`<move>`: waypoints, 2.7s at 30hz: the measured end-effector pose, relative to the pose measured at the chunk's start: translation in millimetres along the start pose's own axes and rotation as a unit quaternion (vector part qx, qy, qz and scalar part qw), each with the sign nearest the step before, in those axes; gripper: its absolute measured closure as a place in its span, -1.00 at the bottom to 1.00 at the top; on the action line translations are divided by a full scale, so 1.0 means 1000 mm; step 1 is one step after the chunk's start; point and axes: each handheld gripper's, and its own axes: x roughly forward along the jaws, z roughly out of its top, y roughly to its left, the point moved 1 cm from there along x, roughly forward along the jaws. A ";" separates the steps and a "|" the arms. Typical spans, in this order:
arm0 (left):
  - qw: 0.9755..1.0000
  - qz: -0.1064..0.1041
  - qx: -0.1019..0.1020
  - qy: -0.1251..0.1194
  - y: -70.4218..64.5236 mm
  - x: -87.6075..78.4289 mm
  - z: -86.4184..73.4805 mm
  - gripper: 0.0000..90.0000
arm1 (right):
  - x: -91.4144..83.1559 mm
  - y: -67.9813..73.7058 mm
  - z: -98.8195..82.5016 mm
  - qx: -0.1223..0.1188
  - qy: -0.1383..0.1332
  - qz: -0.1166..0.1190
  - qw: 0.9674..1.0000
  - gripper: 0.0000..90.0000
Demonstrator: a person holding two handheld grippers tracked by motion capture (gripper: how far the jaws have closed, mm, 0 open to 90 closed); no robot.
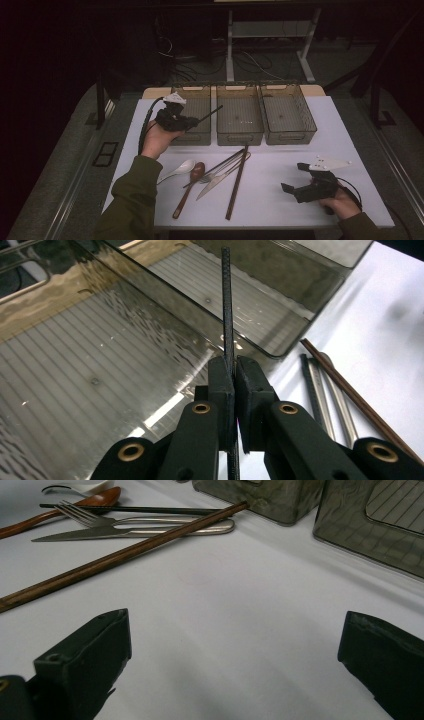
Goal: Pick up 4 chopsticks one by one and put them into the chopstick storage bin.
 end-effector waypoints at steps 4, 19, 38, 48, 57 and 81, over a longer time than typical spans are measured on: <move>1.000 0.007 -0.004 0.005 0.007 0.001 0.005 0.89 | 0.000 0.000 0.000 0.002 0.002 -0.001 1.000 -0.99; 0.998 0.052 -0.045 0.014 0.043 0.014 0.016 0.89 | -0.001 -0.001 0.000 0.002 0.001 0.001 1.000 -0.99; 0.988 0.099 -0.115 0.008 0.081 0.038 0.021 0.89 | -0.002 -0.002 0.000 0.006 -0.004 0.003 1.000 -0.99; 0.987 0.101 -0.123 0.022 0.081 0.057 0.020 0.88 | -0.003 -0.002 0.000 0.007 -0.006 0.005 1.000 -0.99; 0.986 0.112 -0.119 0.019 0.079 0.053 0.021 0.55 | -0.004 -0.002 0.000 0.007 -0.006 0.005 1.000 -0.99; 0.997 0.049 -0.052 -0.012 0.030 0.020 0.019 0.14 | -0.003 -0.001 0.000 0.005 -0.005 0.002 1.000 -0.99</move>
